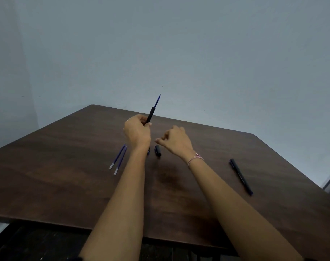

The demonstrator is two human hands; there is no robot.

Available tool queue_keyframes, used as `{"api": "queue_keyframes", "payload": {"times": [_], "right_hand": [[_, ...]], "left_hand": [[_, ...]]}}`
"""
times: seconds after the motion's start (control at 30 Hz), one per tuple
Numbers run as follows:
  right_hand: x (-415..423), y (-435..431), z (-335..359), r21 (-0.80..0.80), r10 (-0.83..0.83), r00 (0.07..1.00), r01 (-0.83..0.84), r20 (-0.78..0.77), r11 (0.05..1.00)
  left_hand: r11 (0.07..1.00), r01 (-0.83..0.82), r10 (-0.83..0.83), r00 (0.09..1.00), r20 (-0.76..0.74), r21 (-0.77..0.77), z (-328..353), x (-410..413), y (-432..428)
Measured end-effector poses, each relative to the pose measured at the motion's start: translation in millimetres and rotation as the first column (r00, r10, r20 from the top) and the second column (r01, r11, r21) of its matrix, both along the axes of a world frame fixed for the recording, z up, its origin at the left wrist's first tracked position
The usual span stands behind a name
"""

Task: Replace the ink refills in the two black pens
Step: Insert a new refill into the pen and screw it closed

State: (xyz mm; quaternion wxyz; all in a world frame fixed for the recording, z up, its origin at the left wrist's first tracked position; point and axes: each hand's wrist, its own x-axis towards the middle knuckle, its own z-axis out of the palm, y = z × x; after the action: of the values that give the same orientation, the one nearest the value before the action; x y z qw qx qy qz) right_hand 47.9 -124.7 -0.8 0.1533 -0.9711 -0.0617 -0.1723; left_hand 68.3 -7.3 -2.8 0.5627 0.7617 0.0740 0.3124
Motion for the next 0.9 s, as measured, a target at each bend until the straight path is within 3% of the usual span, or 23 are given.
{"api": "queue_keyframes", "payload": {"times": [0.13,0.23,0.33,0.57,0.9], "right_hand": [[4.4,19.7,4.2,-0.107,0.016,0.999,-0.02,-0.04,0.994],[6.5,31.2,0.6,-0.276,0.026,1.0,-0.023,0.008,0.961],[9.4,37.1,-4.2,-0.33,-0.009,0.999,0.02,0.034,0.944],[13.6,41.2,-11.2,-0.334,-0.089,0.996,0.091,0.023,0.938],[13.2,47.5,-7.7,-0.151,-0.14,0.985,0.124,-0.098,0.981]], "left_hand": [[1.0,-0.008,0.008,1.0,0.008,0.004,-1.2,-0.3,2.2],[1.0,-0.012,0.012,1.0,0.01,0.017,-3.1,0.0,2.5],[1.0,-0.022,0.021,1.0,0.007,0.022,-5.1,0.5,2.7],[0.999,-0.033,0.032,0.999,0.013,0.031,-7.4,1.3,2.9],[0.998,-0.055,0.055,0.998,0.001,0.013,-8.1,1.6,2.7]]}}
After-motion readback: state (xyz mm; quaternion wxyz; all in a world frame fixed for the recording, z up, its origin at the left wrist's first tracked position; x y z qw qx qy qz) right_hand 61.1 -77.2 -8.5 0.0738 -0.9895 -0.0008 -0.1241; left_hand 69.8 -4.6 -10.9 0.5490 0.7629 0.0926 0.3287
